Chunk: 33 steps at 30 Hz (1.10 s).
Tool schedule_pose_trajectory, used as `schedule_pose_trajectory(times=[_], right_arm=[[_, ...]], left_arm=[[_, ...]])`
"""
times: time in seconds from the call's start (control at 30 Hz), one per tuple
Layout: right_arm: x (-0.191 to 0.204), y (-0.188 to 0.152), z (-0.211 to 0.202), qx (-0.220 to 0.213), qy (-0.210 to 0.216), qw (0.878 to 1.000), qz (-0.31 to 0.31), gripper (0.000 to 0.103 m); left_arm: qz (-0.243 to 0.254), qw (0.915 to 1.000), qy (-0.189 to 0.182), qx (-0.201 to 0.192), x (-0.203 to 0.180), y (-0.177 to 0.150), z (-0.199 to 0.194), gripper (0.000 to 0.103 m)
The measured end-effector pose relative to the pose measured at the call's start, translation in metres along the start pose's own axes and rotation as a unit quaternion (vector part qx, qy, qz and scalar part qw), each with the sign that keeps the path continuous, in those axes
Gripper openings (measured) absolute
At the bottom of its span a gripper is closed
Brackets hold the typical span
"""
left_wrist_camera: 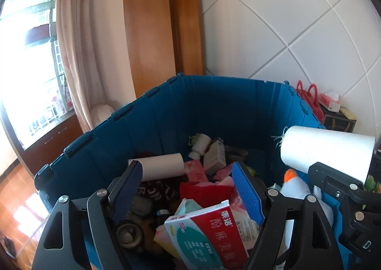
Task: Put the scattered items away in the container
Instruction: 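Lower both tubes into the blue crate and open both tools, then withdraw both tools from the crate back toward the table pile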
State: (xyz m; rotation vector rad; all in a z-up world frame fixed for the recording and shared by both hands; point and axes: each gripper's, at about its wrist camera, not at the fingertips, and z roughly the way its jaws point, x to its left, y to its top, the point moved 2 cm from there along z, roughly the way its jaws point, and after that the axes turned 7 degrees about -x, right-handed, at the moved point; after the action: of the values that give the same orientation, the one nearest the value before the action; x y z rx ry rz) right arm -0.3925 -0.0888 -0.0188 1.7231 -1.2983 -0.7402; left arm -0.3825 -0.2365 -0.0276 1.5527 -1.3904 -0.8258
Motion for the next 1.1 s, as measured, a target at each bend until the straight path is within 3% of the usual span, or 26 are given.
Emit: schedule_pose_trajectory(times=[0.17,0.5,0.73,0.8,0.9,1.0,1.1], right_arm=[[0.001,0.000,0.000,0.000,-0.005,1.000,0.000,0.047],[-0.002,-0.002,-0.008,-0.007,-0.011,1.000,0.002,0.076],[-0.010,0.002,-0.031,-0.032,-0.022,0.999,0.011,0.085],[-0.015,0.002,-0.041,-0.041,-0.030,0.999,0.016,0.094],[-0.029,0.001,-0.062,-0.060,-0.047,0.997,0.029,0.100],[-0.047,-0.002,-0.083,-0.074,-0.071,0.994,0.046,0.103],[-0.069,-0.008,-0.105,-0.085,-0.095,0.990,0.067,0.103]], left_arm=[[0.001,1.0000,-0.002,0.001,-0.001,0.001,-0.002,0.081],[-0.006,0.9999,-0.014,0.007,0.003,-0.001,-0.012,0.083],[0.002,0.9994,-0.032,-0.012,-0.008,0.004,-0.037,0.086],[0.004,0.9990,-0.040,-0.020,-0.016,0.006,-0.046,0.087],[0.008,0.9976,-0.061,-0.032,-0.030,0.011,-0.061,0.088],[0.017,0.9952,-0.083,-0.050,-0.051,0.017,-0.079,0.098],[0.027,0.9924,-0.104,-0.060,-0.077,0.020,-0.093,0.102]])
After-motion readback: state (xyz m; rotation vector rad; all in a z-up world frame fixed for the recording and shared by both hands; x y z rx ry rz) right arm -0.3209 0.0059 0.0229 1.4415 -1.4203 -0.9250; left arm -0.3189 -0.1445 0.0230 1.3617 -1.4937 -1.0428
